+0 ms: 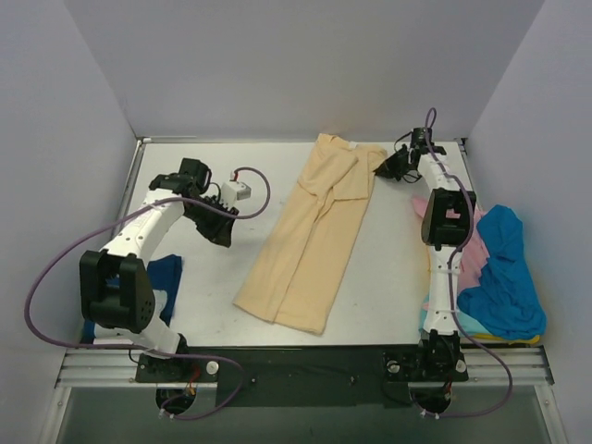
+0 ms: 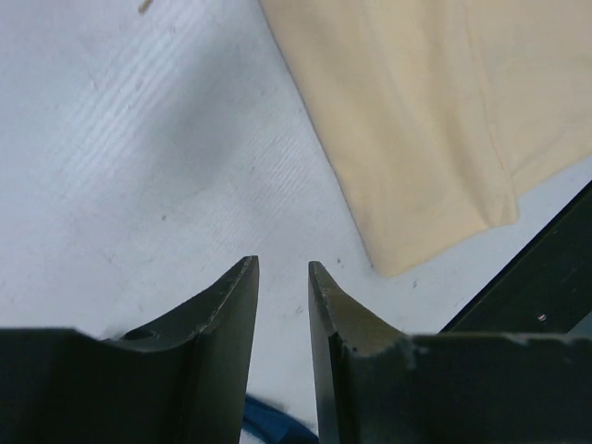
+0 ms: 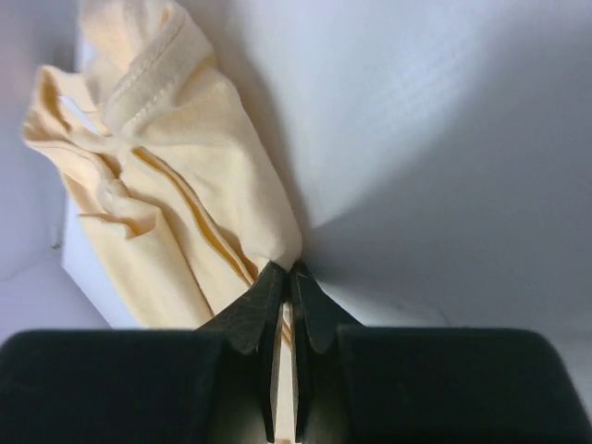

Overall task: Fold and stack the t-shirts
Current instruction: Rotate the tshirt 90 degrees

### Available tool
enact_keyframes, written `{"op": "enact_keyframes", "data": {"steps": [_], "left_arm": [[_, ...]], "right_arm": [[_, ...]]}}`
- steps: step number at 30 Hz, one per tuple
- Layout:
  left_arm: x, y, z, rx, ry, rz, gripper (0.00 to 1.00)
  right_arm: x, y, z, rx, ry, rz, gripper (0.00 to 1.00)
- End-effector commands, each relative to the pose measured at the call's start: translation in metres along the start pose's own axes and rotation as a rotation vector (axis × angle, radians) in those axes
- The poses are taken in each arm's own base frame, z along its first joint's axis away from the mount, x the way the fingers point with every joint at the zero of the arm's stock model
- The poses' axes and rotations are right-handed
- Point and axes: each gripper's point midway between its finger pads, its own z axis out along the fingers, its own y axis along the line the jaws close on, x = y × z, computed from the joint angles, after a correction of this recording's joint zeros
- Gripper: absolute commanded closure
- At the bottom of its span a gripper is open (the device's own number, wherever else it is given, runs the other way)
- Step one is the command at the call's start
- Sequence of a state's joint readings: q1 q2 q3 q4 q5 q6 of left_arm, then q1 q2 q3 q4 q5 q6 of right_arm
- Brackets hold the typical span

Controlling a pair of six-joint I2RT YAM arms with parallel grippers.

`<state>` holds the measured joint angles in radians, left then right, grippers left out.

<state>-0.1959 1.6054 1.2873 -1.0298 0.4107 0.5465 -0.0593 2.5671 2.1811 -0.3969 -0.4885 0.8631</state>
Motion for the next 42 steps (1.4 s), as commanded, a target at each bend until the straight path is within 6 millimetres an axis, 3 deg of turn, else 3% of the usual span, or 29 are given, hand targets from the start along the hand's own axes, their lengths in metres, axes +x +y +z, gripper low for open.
{"op": "enact_keyframes", "data": {"steps": [1,4,7,8,9,10,13,14,15,16,18,19,20,21,22,23,24,25,26,27,31,33,37,39,41,42], "left_arm": [[-0.065,-0.03,-0.03,0.126,-0.276,0.01,0.6],[-0.049,-0.049,-0.021,0.161,-0.204,0.153,0.57],[-0.018,-0.074,0.003,0.16,-0.08,0.45,0.57],[-0.014,-0.08,0.002,0.151,-0.079,0.528,0.56],[-0.003,-0.089,0.014,0.175,-0.054,0.628,0.56],[-0.003,-0.092,0.013,0.158,-0.068,0.684,0.54],[0.011,-0.105,0.031,0.172,-0.066,0.885,0.52],[0.014,-0.105,0.036,0.162,-0.054,0.914,0.51],[0.019,-0.108,0.045,0.159,-0.048,0.964,0.51],[0.023,-0.109,0.05,0.154,-0.035,0.994,0.5],[0.026,-0.111,0.06,0.132,-0.038,1.048,0.47],[0.024,-0.11,0.065,0.111,-0.057,1.068,0.46],[0.023,-0.114,0.068,0.101,-0.061,1.095,0.44],[0.022,-0.116,0.07,0.095,-0.068,1.116,0.43],[0.021,-0.12,0.072,0.093,-0.076,1.136,0.43],[0.022,-0.121,0.075,0.083,-0.091,1.131,0.43],[0.029,-0.124,0.078,0.099,-0.088,1.133,0.43],[0.029,-0.126,0.076,0.097,-0.103,1.138,0.44],[0.033,-0.129,0.076,0.106,-0.105,1.15,0.44],[0.042,-0.13,0.078,0.112,-0.096,1.153,0.44],[0.06,-0.132,0.077,0.122,-0.087,1.127,0.44],[0.064,-0.134,0.076,0.128,-0.101,1.112,0.44],[0.064,-0.139,0.07,0.125,-0.129,1.074,0.44],[0.068,-0.138,0.068,0.118,-0.129,1.075,0.44],[0.068,-0.137,0.065,0.104,-0.136,1.078,0.44],[0.066,-0.136,0.062,0.091,-0.146,1.083,0.44]], "right_arm": [[-0.061,0.06,-0.003,-0.233,-0.169,0.035,1.0],[-0.07,0.09,0.0,-0.351,-0.195,0.013,0.78],[-0.063,0.097,-0.018,-0.355,-0.185,-0.01,0.65],[-0.056,0.095,-0.033,-0.331,-0.195,-0.014,0.56],[-0.051,0.087,-0.036,-0.302,-0.202,-0.053,0.53],[-0.045,0.083,-0.055,-0.257,-0.224,-0.073,0.48],[-0.019,0.059,-0.085,-0.095,-0.226,-0.181,0.43],[-0.005,0.06,-0.101,-0.077,-0.222,-0.21,0.42],[0.011,0.038,-0.104,0.005,-0.191,-0.236,0.41],[0.019,0.043,-0.124,0.01,-0.2,-0.267,0.41],[0.064,0.031,-0.144,0.081,-0.143,-0.358,0.41],[0.087,0.01,-0.154,0.131,-0.093,-0.391,0.41],[0.107,0.007,-0.161,0.137,-0.065,-0.429,0.41],[0.134,-0.017,-0.173,0.179,-0.009,-0.452,0.41],[0.159,-0.028,-0.174,0.198,0.04,-0.483,0.41],[0.189,-0.055,-0.184,0.23,0.113,-0.489,0.41],[0.213,-0.064,-0.186,0.238,0.165,-0.508,0.41],[0.243,-0.088,-0.194,0.254,0.24,-0.501,0.41],[0.269,-0.095,-0.197,0.256,0.289,-0.532,0.41],[0.293,-0.117,-0.204,0.279,0.338,-0.511,0.41],[0.376,-0.145,-0.212,0.292,0.49,-0.591,0.41],[0.394,-0.15,-0.206,0.289,0.506,-0.574,0.41],[0.403,-0.164,-0.189,0.326,0.506,-0.534,0.41],[0.408,-0.177,-0.181,0.357,0.531,-0.521,0.47],[0.416,-0.186,-0.18,0.366,0.582,-0.506,0.66],[0.42,-0.189,-0.181,0.358,0.602,-0.503,0.84]]}}
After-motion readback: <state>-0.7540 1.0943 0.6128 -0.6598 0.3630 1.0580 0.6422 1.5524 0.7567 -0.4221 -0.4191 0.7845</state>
